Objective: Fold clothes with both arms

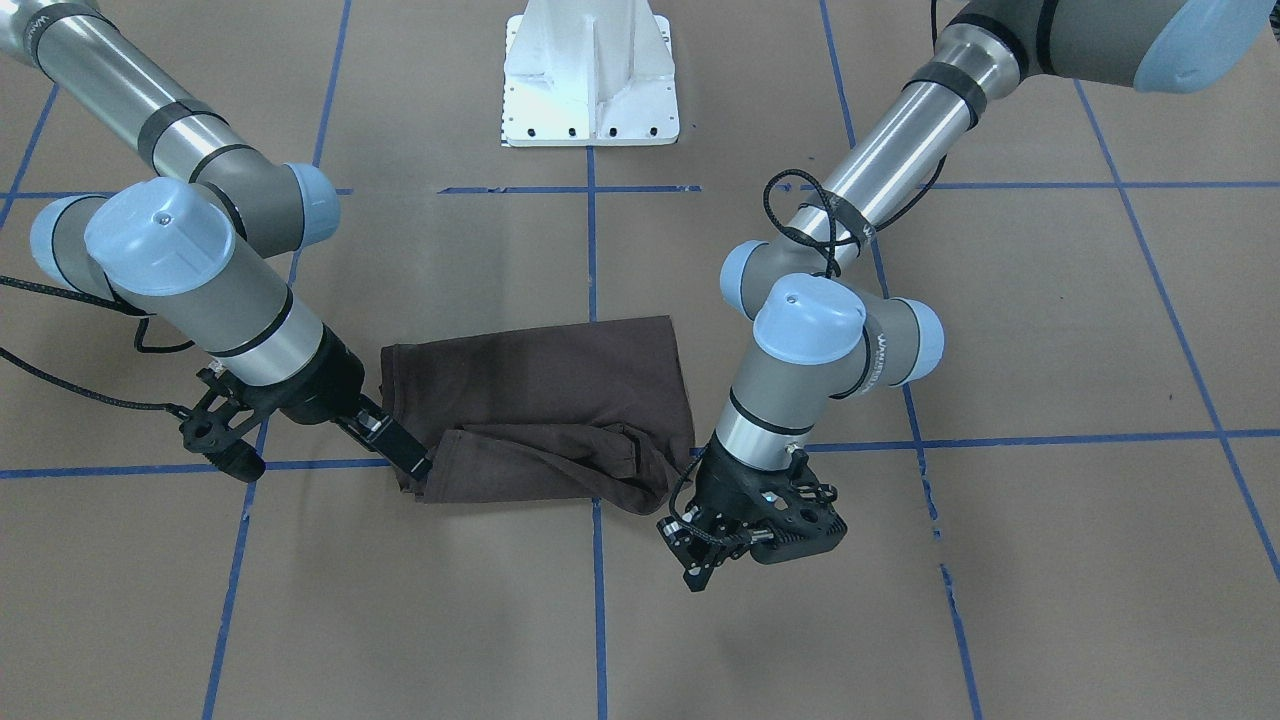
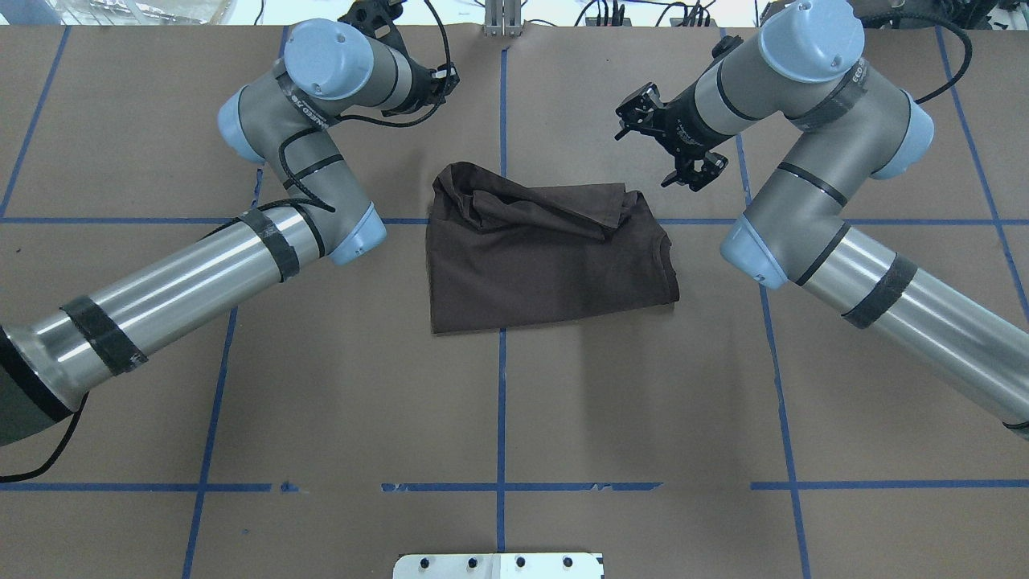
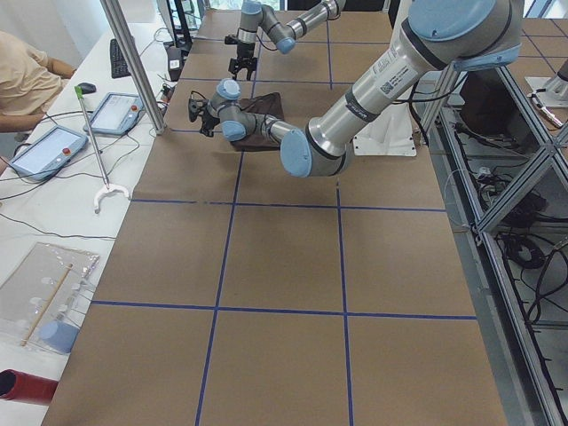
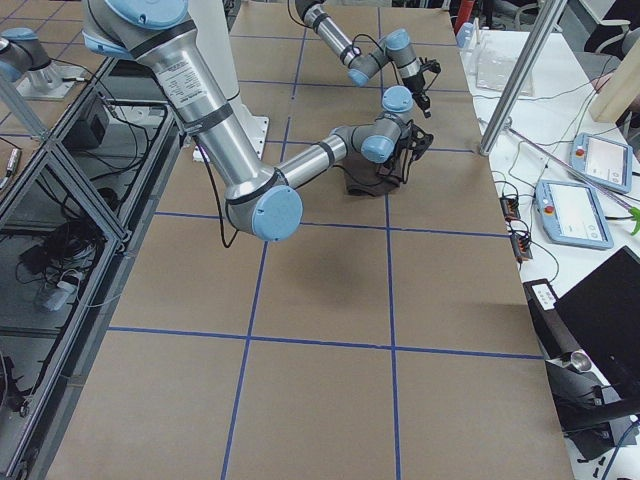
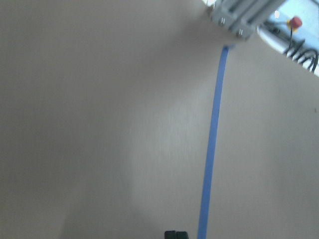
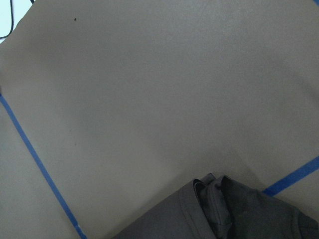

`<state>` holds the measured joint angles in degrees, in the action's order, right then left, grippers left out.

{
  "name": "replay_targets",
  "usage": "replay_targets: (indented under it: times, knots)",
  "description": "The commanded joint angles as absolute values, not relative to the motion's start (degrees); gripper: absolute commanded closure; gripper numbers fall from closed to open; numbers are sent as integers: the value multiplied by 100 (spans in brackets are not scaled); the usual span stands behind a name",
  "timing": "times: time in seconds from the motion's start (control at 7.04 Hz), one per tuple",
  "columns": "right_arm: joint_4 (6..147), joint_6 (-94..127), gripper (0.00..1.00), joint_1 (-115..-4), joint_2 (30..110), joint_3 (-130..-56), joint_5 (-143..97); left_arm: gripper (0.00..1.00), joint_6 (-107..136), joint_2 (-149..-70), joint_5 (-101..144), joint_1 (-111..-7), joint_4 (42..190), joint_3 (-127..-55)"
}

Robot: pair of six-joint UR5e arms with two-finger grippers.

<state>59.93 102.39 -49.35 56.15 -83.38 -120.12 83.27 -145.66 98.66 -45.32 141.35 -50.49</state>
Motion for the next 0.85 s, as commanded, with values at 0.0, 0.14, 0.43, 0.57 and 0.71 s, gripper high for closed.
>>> replay_targets:
  times: [0.0, 0.14, 0.43, 0.57, 0.71]
  knots:
    - [6003, 10745, 1, -4582, 5678, -8717, -11910, 100, 8463, -14626, 10123, -4640, 14124, -5419]
    - [6055, 11080, 2, -4161, 5843, -9189, -11587, 100, 8455, -14373, 10577, -4841, 14002, -5910]
    - [6082, 11153, 8, -3325, 5741, -9115, -10675, 100, 8490, -13600, 11544, -5350, 13975, -7228]
    - [6056, 11110, 10, -3322, 5530, -8810, -10618, 100, 8499, -13179, 11993, -5596, 13975, -7773]
    - [6021, 11040, 11, -3322, 5302, -8337, -10417, 100, 8499, -12740, 12563, -5886, 13975, -8283]
